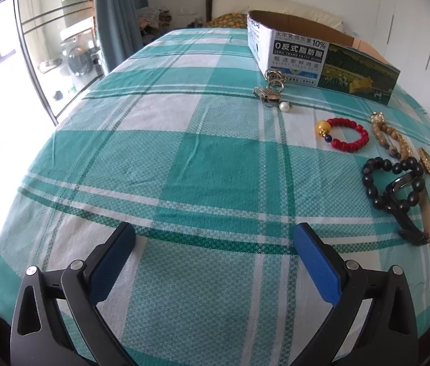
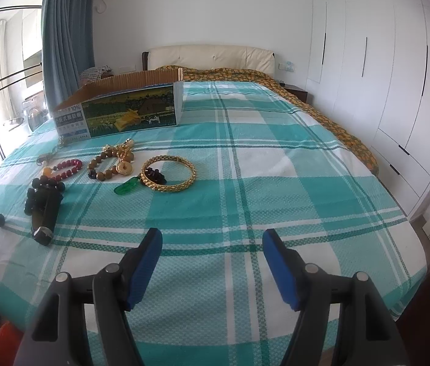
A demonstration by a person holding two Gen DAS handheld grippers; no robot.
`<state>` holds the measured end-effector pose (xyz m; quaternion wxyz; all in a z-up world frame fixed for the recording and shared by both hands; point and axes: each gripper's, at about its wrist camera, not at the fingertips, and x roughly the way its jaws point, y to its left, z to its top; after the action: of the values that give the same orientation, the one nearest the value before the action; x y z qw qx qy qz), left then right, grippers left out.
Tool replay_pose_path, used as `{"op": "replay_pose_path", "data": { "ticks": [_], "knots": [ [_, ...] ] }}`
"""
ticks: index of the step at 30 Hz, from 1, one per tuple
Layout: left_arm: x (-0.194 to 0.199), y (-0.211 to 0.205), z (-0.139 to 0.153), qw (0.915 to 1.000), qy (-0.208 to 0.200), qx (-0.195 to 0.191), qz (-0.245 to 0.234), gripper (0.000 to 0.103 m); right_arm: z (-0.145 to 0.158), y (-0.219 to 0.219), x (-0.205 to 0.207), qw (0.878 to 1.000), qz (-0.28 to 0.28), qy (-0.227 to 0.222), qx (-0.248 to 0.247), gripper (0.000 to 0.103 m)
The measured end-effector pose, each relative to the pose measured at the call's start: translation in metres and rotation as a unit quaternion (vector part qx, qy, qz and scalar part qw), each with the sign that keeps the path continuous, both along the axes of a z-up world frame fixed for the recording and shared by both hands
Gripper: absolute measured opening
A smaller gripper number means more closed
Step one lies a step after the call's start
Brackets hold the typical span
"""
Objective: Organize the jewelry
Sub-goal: 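Withdraw both tools from the box back toward the remaining jewelry, then grasp the silver lattice keychain with left tool while right grasps gold bangle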
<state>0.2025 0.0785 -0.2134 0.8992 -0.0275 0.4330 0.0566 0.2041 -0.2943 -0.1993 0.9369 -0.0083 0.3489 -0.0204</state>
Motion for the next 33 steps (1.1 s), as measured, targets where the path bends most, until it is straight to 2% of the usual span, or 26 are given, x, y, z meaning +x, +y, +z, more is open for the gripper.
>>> {"op": "replay_pose_path", "data": {
  "ticks": [7,15,18,22,28,33],
  "knots": [
    [0.001,0.0,0.003,0.9997,0.015,-0.009,-0.015,0.103,-0.001,0.0,0.0,1.0,0.002,0.006,0.009,0.07],
    [0.017,0.009,0.013,0.999,0.011,-0.042,-0.012,0.102,0.0,0.032,-0.004,0.996,0.086,0.012,0.025,0.07],
    [0.035,0.007,0.025,0.9984,0.004,-0.049,-0.027,0.102,-0.001,0.04,-0.005,0.995,0.097,0.013,0.024,0.07],
    [0.071,-0.002,0.039,0.9977,-0.006,-0.039,-0.056,0.102,-0.001,0.041,-0.006,0.995,0.096,0.014,0.027,0.07],
    [0.133,-0.013,0.035,0.9959,0.01,-0.049,-0.076,0.101,0.0,0.038,-0.011,0.996,0.089,0.013,0.024,0.07],
    [0.163,-0.017,0.015,0.9969,0.036,-0.023,-0.066,0.087,-0.001,0.038,-0.013,0.996,0.09,0.013,0.022,0.07]
  ]
}}
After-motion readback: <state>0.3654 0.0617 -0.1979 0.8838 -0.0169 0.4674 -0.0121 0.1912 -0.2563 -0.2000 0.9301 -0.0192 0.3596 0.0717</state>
